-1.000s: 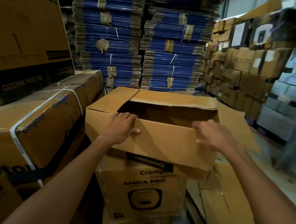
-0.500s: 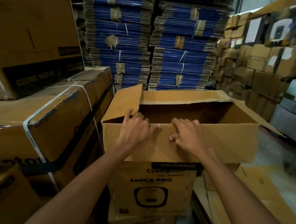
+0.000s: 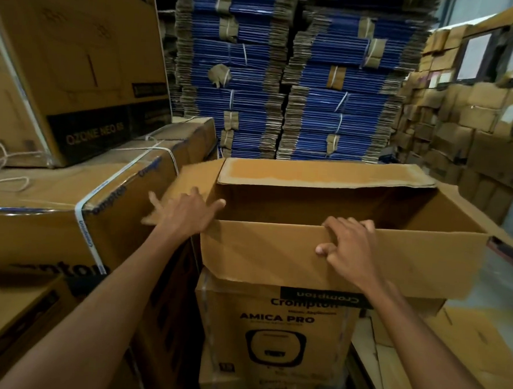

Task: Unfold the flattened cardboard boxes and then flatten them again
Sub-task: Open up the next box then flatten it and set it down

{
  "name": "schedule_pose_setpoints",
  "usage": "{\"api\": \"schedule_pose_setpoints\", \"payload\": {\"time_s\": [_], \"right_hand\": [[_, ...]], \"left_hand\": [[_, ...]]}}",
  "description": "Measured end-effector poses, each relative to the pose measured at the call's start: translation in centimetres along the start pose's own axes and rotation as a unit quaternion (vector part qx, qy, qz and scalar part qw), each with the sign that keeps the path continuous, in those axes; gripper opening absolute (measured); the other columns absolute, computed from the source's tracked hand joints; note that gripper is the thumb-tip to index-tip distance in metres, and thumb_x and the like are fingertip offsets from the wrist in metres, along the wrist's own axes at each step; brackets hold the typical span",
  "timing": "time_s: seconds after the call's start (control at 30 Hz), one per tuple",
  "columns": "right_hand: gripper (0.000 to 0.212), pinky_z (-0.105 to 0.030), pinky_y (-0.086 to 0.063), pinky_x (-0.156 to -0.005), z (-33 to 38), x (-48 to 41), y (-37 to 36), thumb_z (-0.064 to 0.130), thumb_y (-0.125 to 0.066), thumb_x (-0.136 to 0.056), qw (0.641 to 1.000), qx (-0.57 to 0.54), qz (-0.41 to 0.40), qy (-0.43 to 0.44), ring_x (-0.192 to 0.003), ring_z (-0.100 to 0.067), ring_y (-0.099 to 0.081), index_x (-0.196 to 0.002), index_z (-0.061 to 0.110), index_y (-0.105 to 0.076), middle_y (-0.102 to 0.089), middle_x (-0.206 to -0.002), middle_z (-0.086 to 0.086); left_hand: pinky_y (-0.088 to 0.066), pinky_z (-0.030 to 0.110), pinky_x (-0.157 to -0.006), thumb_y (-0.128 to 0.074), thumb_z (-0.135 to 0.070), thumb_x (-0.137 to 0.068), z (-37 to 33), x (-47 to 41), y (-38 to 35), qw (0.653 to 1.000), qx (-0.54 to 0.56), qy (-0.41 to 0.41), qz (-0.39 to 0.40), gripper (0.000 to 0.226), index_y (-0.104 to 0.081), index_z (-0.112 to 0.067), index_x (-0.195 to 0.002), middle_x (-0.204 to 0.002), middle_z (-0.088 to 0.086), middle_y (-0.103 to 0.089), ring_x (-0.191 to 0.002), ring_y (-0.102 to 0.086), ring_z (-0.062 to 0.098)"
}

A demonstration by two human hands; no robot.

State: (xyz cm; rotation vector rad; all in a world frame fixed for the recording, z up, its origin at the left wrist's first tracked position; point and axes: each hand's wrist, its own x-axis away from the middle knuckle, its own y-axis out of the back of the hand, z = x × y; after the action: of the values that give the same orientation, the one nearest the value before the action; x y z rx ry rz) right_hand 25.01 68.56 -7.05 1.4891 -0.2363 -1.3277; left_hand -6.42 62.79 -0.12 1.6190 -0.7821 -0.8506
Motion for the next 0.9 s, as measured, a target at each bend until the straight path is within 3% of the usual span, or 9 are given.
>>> {"api": "schedule_pose_setpoints", "payload": {"time_s": [0.1,0.3,0.47,0.53,0.6,0.67,0.73,0.8,0.9], "right_hand": [[0.032,-0.034,-0.027,-0.086,0.2,0.1,0.1,0.042,-0.079,-0.081,1.0,-0.003,0.007,-0.011,-0.09,-0.014,-0.056,-0.102,0.024,-0.064,-0.067,-0.095,0.008],[0.041,-0.033,-0.028,-0.09,0.2,0.8,0.4,0.053,-0.074,-0.083,0.999,-0.01,0.038,-0.025,-0.092,-0.01,-0.05,-0.111,0.025,-0.063,-0.066,-0.102,0.009],[0.048,-0.038,-0.037,-0.088,1.0,0.8,0.7,0.065,-0.032,-0.097,0.999,-0.016,-0.002,-0.037,-0.074,-0.011,-0.052,-0.091,0.028,-0.061,-0.056,-0.078,0.016],[0.046,-0.042,-0.042,-0.093,1.9,0.1,1.3,0.059,-0.032,-0.102,0.998,-0.027,0.004,-0.062,-0.064,-0.01,-0.053,-0.079,0.028,-0.058,-0.054,-0.067,0.014],[0.042,-0.038,-0.048,-0.091,2.7,-1.7,2.1,0.057,-0.04,-0.102,0.993,-0.025,0.06,-0.096,-0.062,-0.008,-0.056,-0.077,0.028,-0.058,-0.056,-0.065,0.01],[0.033,-0.034,-0.05,-0.083,3.2,-4.0,2.9,0.051,-0.049,-0.102,0.978,-0.031,0.159,-0.135,-0.073,-0.008,-0.06,-0.092,0.026,-0.068,-0.065,-0.082,0.007],[0.024,-0.037,-0.049,-0.09,3.1,-6.5,2.9,0.039,-0.06,-0.099,0.955,-0.073,0.241,-0.155,-0.097,-0.014,-0.062,-0.113,0.022,-0.071,-0.07,-0.112,0.0],[0.042,-0.042,-0.045,-0.1,2.8,-8.4,2.5,0.031,-0.067,-0.096,0.935,-0.084,0.299,-0.172,-0.121,-0.023,-0.057,-0.135,0.017,-0.061,-0.06,-0.138,-0.007],[0.067,-0.046,-0.041,-0.109,2.5,-9.9,1.3,0.025,-0.07,-0.094,0.952,-0.066,0.237,-0.18,-0.138,-0.029,-0.045,-0.151,0.012,-0.039,-0.045,-0.153,-0.011]], "left_hand": [[-0.034,0.064,-0.113,-0.043,-0.078,-0.09,-1.4,0.1,-1.3,0.996,0.074,-0.026,0.036,0.092,-0.022,-0.02,-0.158,-0.158,0.018,-0.038,-0.14,-0.042,0.042],[-0.017,0.065,-0.118,-0.046,-0.076,-0.09,-4.8,-1.4,-1.8,0.997,0.05,-0.018,0.051,0.104,-0.007,-0.013,-0.163,-0.168,0.02,-0.004,-0.153,-0.009,0.044],[-0.026,0.06,-0.117,-0.043,-0.072,-0.095,-4.1,-1.2,-2.6,0.996,0.079,-0.03,0.013,0.089,-0.027,-0.012,-0.159,-0.168,0.018,-0.011,-0.151,-0.021,0.042],[-0.026,0.06,-0.117,-0.045,-0.067,-0.096,-3.8,-1.0,-2.8,0.996,0.08,-0.035,0.008,0.082,-0.033,-0.013,-0.157,-0.168,0.017,-0.012,-0.151,-0.022,0.041],[-0.026,0.06,-0.117,-0.048,-0.063,-0.097,-3.6,-0.8,-2.7,0.996,0.086,-0.036,0.004,0.077,-0.036,-0.013,-0.155,-0.169,0.015,-0.012,-0.151,-0.022,0.04],[-0.028,0.059,-0.117,-0.05,-0.059,-0.098,-3.5,-0.5,-2.8,0.995,0.09,-0.038,-0.008,0.073,-0.038,-0.013,-0.154,-0.169,0.014,-0.013,-0.151,-0.024,0.04],[-0.03,0.059,-0.116,-0.051,-0.057,-0.098,-3.4,-0.3,-2.9,0.995,0.089,-0.039,-0.02,0.072,-0.039,-0.013,-0.153,-0.168,0.015,-0.015,-0.15,-0.025,0.04],[-0.03,0.059,-0.117,-0.051,-0.056,-0.098,-3.3,0.0,-3.0,0.995,0.089,-0.037,-0.023,0.071,-0.038,-0.013,-0.154,-0.168,0.014,-0.014,-0.151,-0.024,0.04],[-0.028,0.059,-0.118,-0.05,-0.055,-0.098,-3.1,0.4,-3.1,0.995,0.09,-0.036,-0.025,0.071,-0.037,-0.014,-0.154,-0.169,0.013,-0.011,-0.152,-0.021,0.038]]}}
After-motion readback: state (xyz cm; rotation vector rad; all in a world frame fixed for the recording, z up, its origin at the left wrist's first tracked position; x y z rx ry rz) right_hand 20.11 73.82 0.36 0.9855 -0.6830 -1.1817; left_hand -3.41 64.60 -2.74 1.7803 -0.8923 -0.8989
